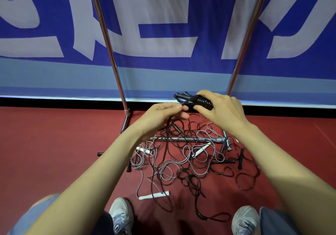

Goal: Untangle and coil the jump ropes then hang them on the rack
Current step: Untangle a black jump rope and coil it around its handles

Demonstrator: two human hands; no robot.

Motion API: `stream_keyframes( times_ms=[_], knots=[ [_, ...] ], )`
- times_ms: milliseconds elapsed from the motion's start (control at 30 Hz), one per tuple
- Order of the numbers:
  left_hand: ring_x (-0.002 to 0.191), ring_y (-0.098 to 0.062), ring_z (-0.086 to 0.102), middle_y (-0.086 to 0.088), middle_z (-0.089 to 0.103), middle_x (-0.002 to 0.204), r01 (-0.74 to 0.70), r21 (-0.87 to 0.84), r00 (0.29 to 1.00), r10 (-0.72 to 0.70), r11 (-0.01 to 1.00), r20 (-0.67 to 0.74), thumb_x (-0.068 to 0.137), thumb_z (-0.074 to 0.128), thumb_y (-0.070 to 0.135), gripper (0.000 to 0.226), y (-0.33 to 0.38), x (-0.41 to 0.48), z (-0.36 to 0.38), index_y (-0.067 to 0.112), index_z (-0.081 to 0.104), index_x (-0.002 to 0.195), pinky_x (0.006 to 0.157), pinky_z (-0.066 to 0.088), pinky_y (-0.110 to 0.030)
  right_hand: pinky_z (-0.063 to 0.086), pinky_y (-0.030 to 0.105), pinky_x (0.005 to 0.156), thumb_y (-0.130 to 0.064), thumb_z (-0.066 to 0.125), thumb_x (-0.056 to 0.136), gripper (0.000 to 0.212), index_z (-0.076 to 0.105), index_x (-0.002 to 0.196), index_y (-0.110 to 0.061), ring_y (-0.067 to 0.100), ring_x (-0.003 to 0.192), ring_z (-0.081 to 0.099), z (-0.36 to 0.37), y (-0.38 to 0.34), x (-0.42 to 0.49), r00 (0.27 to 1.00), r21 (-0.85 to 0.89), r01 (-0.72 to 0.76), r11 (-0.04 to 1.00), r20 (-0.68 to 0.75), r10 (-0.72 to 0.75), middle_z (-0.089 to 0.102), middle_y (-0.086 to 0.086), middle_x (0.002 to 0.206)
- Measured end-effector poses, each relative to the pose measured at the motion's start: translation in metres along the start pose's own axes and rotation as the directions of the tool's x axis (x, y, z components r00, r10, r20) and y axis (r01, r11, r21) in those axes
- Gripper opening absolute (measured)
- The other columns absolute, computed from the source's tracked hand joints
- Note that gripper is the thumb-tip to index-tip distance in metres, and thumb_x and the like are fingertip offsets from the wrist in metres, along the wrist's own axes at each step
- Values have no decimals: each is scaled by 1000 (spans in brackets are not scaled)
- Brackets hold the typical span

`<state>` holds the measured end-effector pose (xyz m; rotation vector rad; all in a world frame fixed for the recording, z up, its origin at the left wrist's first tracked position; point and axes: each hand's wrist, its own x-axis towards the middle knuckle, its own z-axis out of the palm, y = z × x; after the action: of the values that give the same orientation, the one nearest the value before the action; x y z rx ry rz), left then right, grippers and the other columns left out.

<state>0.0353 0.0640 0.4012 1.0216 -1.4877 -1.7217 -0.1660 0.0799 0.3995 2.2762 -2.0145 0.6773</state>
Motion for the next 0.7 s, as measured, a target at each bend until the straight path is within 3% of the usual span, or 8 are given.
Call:
stream_keyframes(
  times_ms=[100,167,233,267,367,433,533,700],
  knots=[
    [84,-8,66,-2,73,90,-52,440,998,38,897,41,95,57,32,25,-2,-3,-5,13,69,105,84,49,-21,42,36,74,-48,55,92,38,54,125,-30,33,102,63,-1,6,2,997,10,-72,997,-40,72,69,-2,113],
    [91,-13,66,2,73,95,-37,763,999,43,645,11,92,62,38,23,-13,0,-10,18,70,102,88,50,-29,43,38,77,-47,56,92,38,55,126,-30,36,101,62,-4,11,3,989,39,-124,992,-77,126,69,0,113],
    [98,-16,64,0,71,104,26,883,998,32,469,-47,92,63,33,23,-24,2,-13,21,67,111,87,49,-27,45,39,78,-47,58,91,38,56,125,-31,37,99,62,-7,15,4,981,62,-151,987,-115,157,69,1,111],
    [102,-16,63,-1,70,110,52,875,998,16,482,-68,91,64,30,27,-28,3,-13,20,66,117,86,46,-22,45,39,78,-47,58,91,38,56,125,-31,37,99,62,-9,15,3,979,72,-156,985,-124,164,69,2,109],
    [106,-14,57,-4,61,114,98,681,979,51,726,-196,85,71,31,36,-28,6,-9,19,67,119,84,39,-18,44,37,78,-48,58,91,38,57,126,-32,35,100,62,-9,13,3,982,86,-155,984,-94,163,70,1,109],
    [109,-14,45,-3,51,111,34,708,947,204,705,-249,81,74,37,42,-25,8,-6,21,66,120,91,35,-22,43,36,76,-49,57,91,39,55,127,-33,34,100,63,-6,9,3,988,53,-138,989,-58,141,70,-1,110],
    [118,-5,42,6,53,118,-129,705,942,308,697,-132,85,72,31,39,-21,9,1,24,64,122,101,30,-19,45,37,76,-51,53,92,40,53,128,-33,33,101,63,0,0,1,998,-13,-69,998,-13,69,69,-2,113],
    [93,-16,69,0,72,92,-108,219,994,108,970,13,100,47,20,23,-14,11,15,14,66,111,98,45,-30,46,37,78,-46,52,93,41,51,133,-34,30,104,63,3,-4,2,998,12,-50,999,-30,50,67,-4,119]
  ],
)
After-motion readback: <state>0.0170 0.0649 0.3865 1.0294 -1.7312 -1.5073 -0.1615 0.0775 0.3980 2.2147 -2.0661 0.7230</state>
